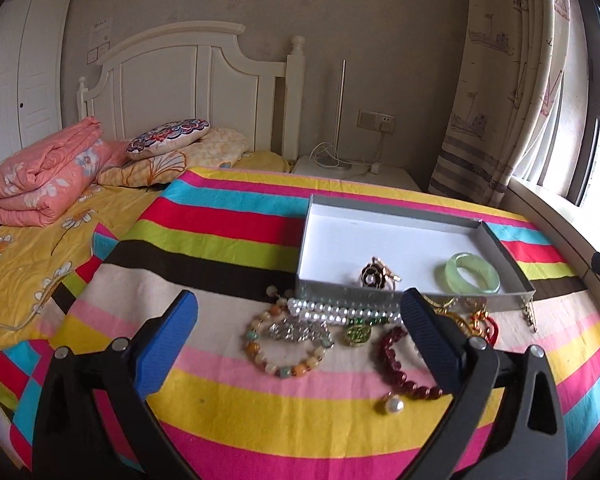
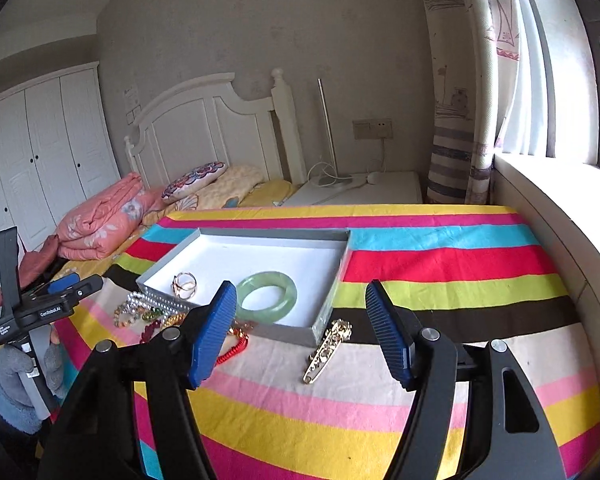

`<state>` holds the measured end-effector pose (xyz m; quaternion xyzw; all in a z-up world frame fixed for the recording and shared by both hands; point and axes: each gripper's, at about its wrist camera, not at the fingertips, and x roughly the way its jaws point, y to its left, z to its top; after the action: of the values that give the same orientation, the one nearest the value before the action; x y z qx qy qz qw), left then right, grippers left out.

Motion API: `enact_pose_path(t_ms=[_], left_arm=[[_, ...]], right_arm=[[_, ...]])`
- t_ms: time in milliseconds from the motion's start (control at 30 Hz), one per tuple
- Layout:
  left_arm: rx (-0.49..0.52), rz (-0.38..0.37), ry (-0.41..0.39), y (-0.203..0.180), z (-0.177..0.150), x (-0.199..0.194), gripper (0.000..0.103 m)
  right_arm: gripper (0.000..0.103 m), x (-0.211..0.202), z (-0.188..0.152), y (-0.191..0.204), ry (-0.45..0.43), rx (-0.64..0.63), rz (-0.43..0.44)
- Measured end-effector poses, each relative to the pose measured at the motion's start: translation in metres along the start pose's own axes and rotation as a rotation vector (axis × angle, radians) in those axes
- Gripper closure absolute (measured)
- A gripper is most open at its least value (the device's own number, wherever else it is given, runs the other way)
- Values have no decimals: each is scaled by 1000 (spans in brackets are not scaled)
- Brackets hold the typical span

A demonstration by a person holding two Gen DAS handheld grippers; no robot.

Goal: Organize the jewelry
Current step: 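Open both grippers and withdraw them from the box, then grasp the gold safety-pin brooch with the right gripper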

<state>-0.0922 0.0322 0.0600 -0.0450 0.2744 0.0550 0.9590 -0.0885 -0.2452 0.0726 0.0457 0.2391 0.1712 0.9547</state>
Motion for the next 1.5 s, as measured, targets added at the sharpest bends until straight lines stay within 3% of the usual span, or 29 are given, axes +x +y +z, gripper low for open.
enact_pose_path(t_ms=[167, 333, 533, 833, 900, 967, 1000, 1333, 1500], left_arm=[[-58, -29, 79, 17, -16, 8, 2], [-149, -80, 165, 33, -21, 23, 3], [-175, -109, 175, 36, -21, 27, 3], [-182, -135, 189, 37, -22, 30, 3], [-180, -138, 191, 37, -23, 30, 3], [-180, -141, 192, 36, -23, 30, 3], [-182, -142, 193, 36, -23, 30, 3], [-175, -151, 201, 34, -23, 32, 3], [-56, -157, 196, 13, -23, 25, 3]], right_arm=[[38, 23, -26, 4, 145, -30, -74], [38, 48, -44, 10, 268, -38, -81], [38, 77, -42, 10, 372, -11, -141], [39, 106, -35, 19, 420, -69, -191], [53, 104, -35, 20, 416, -79, -173], [76, 98, -36, 19, 403, -88, -173], [79, 95, -37, 18, 398, -85, -173], [83, 51, -55, 21, 366, -84, -89], [93, 35, -62, 37, 357, -107, -10]])
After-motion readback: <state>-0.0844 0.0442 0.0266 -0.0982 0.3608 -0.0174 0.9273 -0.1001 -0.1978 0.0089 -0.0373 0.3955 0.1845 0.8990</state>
